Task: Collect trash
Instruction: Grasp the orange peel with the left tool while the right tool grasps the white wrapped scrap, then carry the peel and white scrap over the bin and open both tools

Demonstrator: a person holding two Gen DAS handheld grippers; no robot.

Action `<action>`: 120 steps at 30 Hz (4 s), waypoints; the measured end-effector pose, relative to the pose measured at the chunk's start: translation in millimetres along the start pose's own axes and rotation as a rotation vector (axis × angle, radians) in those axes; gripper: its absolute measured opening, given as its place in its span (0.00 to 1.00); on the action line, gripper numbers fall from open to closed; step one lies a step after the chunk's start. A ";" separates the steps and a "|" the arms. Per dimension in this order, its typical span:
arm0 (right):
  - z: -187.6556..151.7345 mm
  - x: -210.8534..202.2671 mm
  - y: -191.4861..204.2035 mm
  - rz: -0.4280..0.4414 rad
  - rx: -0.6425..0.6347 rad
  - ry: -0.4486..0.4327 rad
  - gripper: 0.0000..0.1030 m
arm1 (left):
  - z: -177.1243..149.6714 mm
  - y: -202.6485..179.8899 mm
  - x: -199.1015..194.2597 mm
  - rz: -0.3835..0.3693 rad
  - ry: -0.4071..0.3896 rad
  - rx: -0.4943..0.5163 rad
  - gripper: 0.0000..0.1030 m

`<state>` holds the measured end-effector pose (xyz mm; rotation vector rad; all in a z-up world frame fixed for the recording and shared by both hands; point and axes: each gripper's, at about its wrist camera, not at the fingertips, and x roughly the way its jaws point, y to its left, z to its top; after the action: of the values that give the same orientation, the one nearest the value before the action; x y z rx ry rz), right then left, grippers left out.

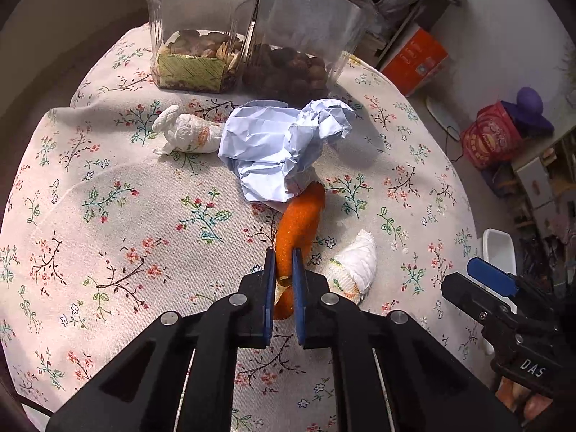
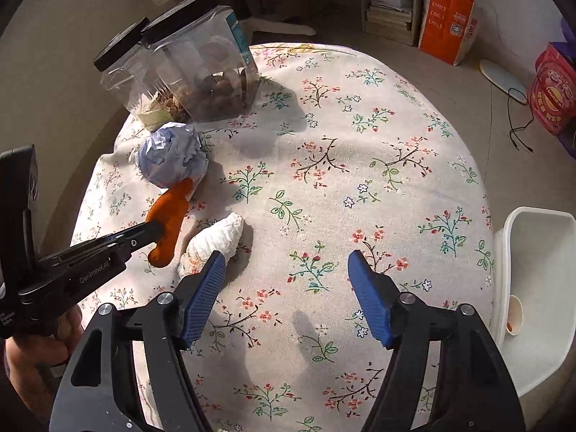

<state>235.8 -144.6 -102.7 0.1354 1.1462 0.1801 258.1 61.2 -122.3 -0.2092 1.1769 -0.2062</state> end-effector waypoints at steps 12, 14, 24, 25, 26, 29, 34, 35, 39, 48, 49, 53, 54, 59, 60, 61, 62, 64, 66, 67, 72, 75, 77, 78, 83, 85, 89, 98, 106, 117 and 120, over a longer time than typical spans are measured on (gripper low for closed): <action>-10.4 36.2 47.6 0.027 -0.033 0.018 0.70 | -12.8 28.0 -26.6 -0.020 -0.006 -0.038 0.08; -11.7 42.4 50.6 0.023 -0.035 0.025 0.71 | -14.0 31.3 -29.4 -0.023 -0.006 -0.042 0.08; -16.2 69.8 72.4 -0.032 -0.066 0.032 0.74 | -17.3 47.2 -35.9 -0.007 -0.013 -0.053 0.08; -16.3 70.7 75.3 -0.039 -0.074 0.027 0.74 | -17.6 48.5 -36.6 -0.006 -0.015 -0.055 0.08; -16.3 71.7 77.8 -0.042 -0.080 0.024 0.74 | -17.6 49.2 -37.2 -0.005 -0.016 -0.055 0.08; -16.8 74.3 84.9 -0.072 -0.104 0.016 0.67 | -17.2 50.2 -38.9 -0.005 -0.020 -0.055 0.08; -18.0 76.0 94.4 -0.141 -0.164 0.003 0.47 | -16.7 50.0 -42.9 0.006 -0.030 -0.049 0.08; -18.4 76.0 96.2 -0.144 -0.172 0.004 0.46 | -16.8 49.4 -43.5 0.007 -0.031 -0.049 0.08; -22.0 70.8 96.7 -0.152 -0.195 0.005 0.44 | -16.2 48.9 -47.1 0.013 -0.038 -0.051 0.08; -25.6 57.6 99.8 -0.176 -0.225 -0.019 0.43 | -11.4 38.1 -57.0 0.037 -0.070 -0.030 0.08; -25.7 55.0 99.8 -0.177 -0.227 -0.023 0.43 | -11.1 35.5 -58.4 0.037 -0.073 -0.027 0.08; -24.6 42.8 95.4 -0.171 -0.208 -0.032 0.43 | -7.8 26.5 -62.3 0.034 -0.084 -0.024 0.08; -24.1 37.6 94.0 -0.171 -0.201 -0.041 0.43 | -7.1 23.6 -63.7 0.036 -0.088 -0.021 0.08; -20.5 11.9 87.9 -0.181 -0.192 -0.076 0.43 | -4.7 2.7 -70.9 0.039 -0.115 0.004 0.08; -19.8 7.1 86.1 -0.181 -0.190 -0.081 0.43 | -4.3 -2.6 -72.1 0.037 -0.120 0.009 0.08; -19.6 2.2 84.4 -0.180 -0.189 -0.087 0.43 | -4.1 -8.0 -73.1 0.035 -0.125 0.015 0.08; -20.0 -2.8 82.7 -0.181 -0.188 -0.094 0.43 | -3.7 -14.1 -74.1 0.033 -0.130 0.022 0.09; -20.4 -13.1 76.6 -0.187 -0.182 -0.106 0.43 | -2.7 -26.2 -76.4 0.031 -0.142 0.038 0.08; -20.9 -23.5 68.3 -0.186 -0.168 -0.117 0.43 | -2.9 -38.8 -78.6 0.032 -0.157 0.057 0.09; -21.1 -28.4 63.6 -0.183 -0.161 -0.121 0.43 | -3.0 -44.5 -79.9 0.030 -0.162 0.064 0.09; -24.6 -55.8 38.1 -0.211 -0.129 -0.155 0.43 | -3.5 -72.6 -84.4 0.003 -0.177 0.087 0.09; -28.0 -72.1 20.8 -0.237 -0.101 -0.175 0.43 | -3.9 -92.5 -84.6 -0.011 -0.184 0.100 0.09; -30.1 -81.8 7.7 -0.244 -0.078 -0.185 0.43 | -4.7 -106.3 -83.3 -0.028 -0.183 0.108 0.09; -31.3 -86.4 0.8 -0.246 -0.066 -0.190 0.43 | -5.4 -114.2 -82.4 -0.037 -0.182 0.115 0.09; -36.8 -107.4 -30.0 -0.265 -0.015 -0.217 0.43 | -10.0 -151.1 -74.5 -0.077 -0.181 0.147 0.09; -39.3 -115.1 -41.7 -0.269 0.008 -0.224 0.43 | -11.8 -163.3 -70.7 -0.098 -0.177 0.153 0.09; -44.0 -125.5 -64.8 -0.282 0.051 -0.227 0.43 | -16.2 -185.0 -62.1 -0.113 -0.162 0.166 0.09; -53.9 -144.7 -117.4 -0.314 0.179 -0.239 0.43 | -29.8 -235.3 -35.7 -0.194 -0.093 0.198 0.09; -66.2 -163.6 -179.0 -0.346 0.272 -0.219 0.43 | -51.1 -295.1 -17.2 -0.274 -0.068 0.277 0.09; -77.3 -168.2 -236.0 -0.351 0.385 -0.204 0.43 | -67.8 -352.1 13.8 -0.324 -0.002 0.342 0.09; -78.9 -165.0 -244.1 -0.376 0.399 -0.188 0.44 | -73.3 -358.7 24.8 -0.319 0.020 0.340 0.09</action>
<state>115.5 -416.9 -36.1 0.2800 0.9884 -0.3903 181.2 -294.5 -75.0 -0.0943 1.1050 -0.6837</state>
